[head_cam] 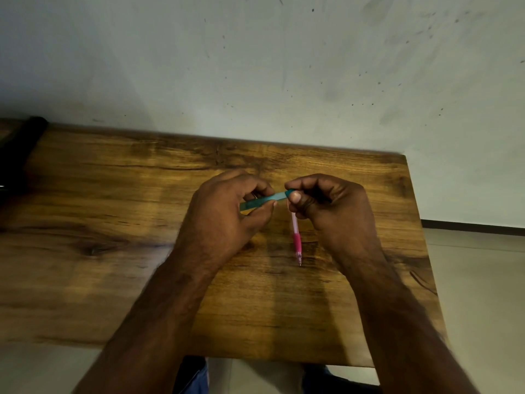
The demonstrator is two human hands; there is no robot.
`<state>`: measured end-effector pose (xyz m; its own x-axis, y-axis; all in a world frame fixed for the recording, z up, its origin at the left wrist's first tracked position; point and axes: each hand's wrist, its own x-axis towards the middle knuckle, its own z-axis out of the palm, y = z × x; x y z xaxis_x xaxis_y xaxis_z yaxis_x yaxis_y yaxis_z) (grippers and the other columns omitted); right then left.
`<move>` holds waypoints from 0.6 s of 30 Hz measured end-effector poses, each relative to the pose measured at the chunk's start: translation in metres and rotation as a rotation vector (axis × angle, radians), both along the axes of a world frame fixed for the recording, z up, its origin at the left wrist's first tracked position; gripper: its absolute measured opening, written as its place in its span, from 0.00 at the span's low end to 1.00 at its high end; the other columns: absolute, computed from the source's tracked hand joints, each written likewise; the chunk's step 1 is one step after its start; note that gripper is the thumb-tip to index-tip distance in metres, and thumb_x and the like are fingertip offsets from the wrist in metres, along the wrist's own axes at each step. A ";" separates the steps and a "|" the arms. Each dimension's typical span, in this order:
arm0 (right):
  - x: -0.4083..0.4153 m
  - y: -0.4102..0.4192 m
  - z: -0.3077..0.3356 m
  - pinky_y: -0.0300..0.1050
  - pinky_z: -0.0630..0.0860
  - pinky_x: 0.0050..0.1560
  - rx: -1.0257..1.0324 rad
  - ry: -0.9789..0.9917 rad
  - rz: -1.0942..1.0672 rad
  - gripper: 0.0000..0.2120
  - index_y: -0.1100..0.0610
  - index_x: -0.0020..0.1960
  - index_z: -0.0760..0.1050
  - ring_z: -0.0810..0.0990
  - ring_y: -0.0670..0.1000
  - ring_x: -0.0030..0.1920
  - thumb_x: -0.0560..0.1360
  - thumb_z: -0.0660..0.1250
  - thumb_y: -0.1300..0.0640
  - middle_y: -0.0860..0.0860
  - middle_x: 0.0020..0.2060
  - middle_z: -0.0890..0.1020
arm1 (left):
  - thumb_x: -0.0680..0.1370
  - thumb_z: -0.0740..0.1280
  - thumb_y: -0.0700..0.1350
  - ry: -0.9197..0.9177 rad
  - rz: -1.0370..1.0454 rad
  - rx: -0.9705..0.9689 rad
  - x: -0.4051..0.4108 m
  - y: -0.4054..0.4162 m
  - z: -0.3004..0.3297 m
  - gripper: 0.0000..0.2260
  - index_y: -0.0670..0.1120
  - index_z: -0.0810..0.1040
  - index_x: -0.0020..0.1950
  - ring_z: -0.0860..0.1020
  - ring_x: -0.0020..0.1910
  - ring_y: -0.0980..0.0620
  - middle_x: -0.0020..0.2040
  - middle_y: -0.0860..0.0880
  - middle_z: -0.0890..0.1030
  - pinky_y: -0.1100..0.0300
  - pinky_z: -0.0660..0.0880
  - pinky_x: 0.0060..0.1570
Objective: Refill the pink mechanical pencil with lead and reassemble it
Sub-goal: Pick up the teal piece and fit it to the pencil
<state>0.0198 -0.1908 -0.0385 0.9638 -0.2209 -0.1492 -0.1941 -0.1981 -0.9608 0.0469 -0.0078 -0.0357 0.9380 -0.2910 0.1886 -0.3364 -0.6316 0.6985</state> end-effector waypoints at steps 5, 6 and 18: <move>0.000 0.000 0.002 0.36 0.83 0.45 -0.045 0.001 0.018 0.07 0.54 0.52 0.86 0.87 0.44 0.44 0.76 0.74 0.64 0.46 0.43 0.88 | 0.74 0.77 0.46 -0.003 -0.018 -0.009 0.000 0.000 0.000 0.08 0.47 0.86 0.51 0.80 0.45 0.56 0.46 0.53 0.83 0.59 0.78 0.44; 0.000 0.000 0.002 0.36 0.83 0.45 -0.055 0.001 0.022 0.07 0.54 0.52 0.86 0.87 0.43 0.44 0.76 0.74 0.64 0.46 0.43 0.88 | 0.74 0.77 0.46 -0.004 -0.021 -0.011 0.000 0.000 0.000 0.07 0.47 0.86 0.51 0.80 0.45 0.55 0.46 0.53 0.83 0.57 0.79 0.44; 0.000 0.001 0.001 0.31 0.80 0.42 -0.058 0.002 0.053 0.07 0.53 0.48 0.85 0.86 0.40 0.44 0.74 0.75 0.64 0.46 0.42 0.87 | 0.74 0.77 0.45 0.005 -0.040 -0.031 -0.001 0.001 0.000 0.07 0.47 0.86 0.51 0.80 0.46 0.55 0.47 0.53 0.83 0.59 0.79 0.44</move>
